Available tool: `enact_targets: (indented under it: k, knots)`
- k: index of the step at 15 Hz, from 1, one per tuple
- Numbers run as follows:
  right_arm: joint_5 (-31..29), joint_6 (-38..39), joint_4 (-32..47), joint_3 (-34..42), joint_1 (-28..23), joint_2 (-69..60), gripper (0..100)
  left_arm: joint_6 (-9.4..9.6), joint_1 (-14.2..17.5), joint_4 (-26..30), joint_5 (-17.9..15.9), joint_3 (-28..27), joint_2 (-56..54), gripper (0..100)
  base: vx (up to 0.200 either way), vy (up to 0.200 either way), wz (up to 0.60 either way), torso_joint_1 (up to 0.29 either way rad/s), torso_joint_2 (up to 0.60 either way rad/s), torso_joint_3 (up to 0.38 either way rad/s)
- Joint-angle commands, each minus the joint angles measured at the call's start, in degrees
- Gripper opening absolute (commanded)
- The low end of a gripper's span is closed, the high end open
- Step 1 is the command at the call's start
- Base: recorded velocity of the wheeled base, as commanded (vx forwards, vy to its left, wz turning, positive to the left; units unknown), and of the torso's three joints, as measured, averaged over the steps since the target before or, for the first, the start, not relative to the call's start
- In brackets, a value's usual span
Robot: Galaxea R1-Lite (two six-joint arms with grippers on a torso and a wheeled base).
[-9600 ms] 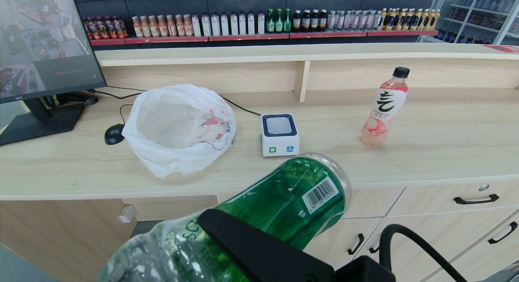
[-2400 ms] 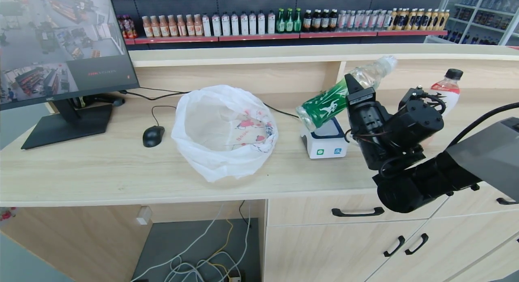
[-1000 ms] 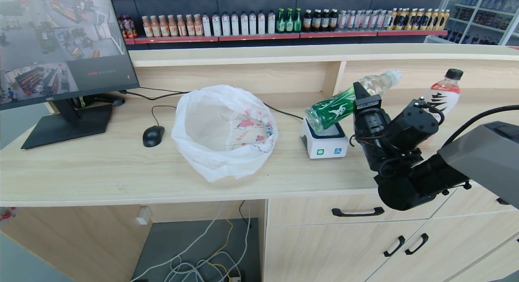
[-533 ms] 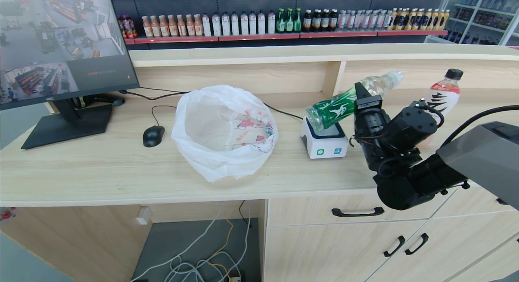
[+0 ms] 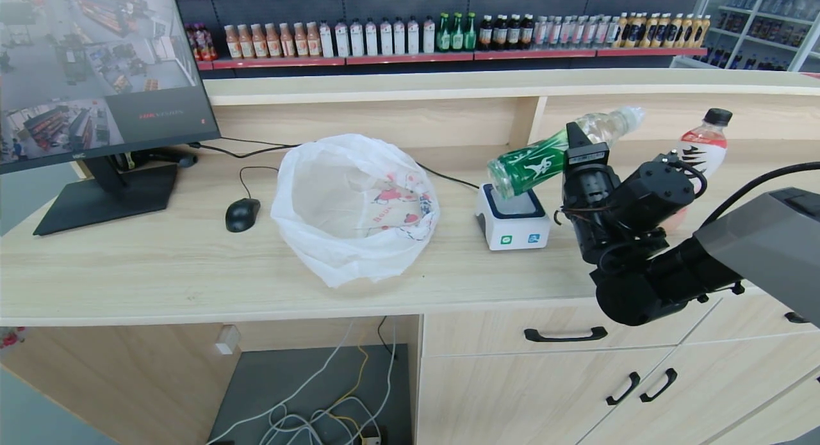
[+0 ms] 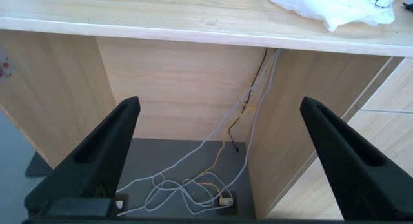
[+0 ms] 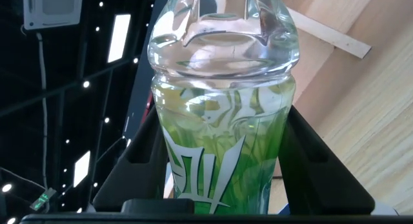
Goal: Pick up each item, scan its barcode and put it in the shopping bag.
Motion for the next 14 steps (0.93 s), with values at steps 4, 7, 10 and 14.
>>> enact_targets:
  k: [4,7,10,14]
  knots:
    - [-0.70,-0.04,0.04,0.36,1.08,-1.81,0,-0.04,0.01,0.00,0.02,0.00,0.00,100,0.000,0.000,0.00,0.000,0.00,0.000]
    - [-0.52,-1.27,0.04,0.36,1.00,-2.42,0,-0.04,0.01,0.00,0.02,0.00,0.00,100,0.000,0.000,0.00,0.000,0.00,0.000]
    - [0.01,-6.28,1.71,-0.61,2.14,-5.94,0,-0.04,0.01,0.00,0.02,0.00,0.00,100,0.000,0.000,0.00,0.000,0.00,0.000]
    - [5.19,-16.83,1.79,-4.30,1.96,-9.54,0,-0.04,0.01,0.00,0.02,0.00,0.00,100,0.000,0.000,0.00,0.000,0.00,0.000]
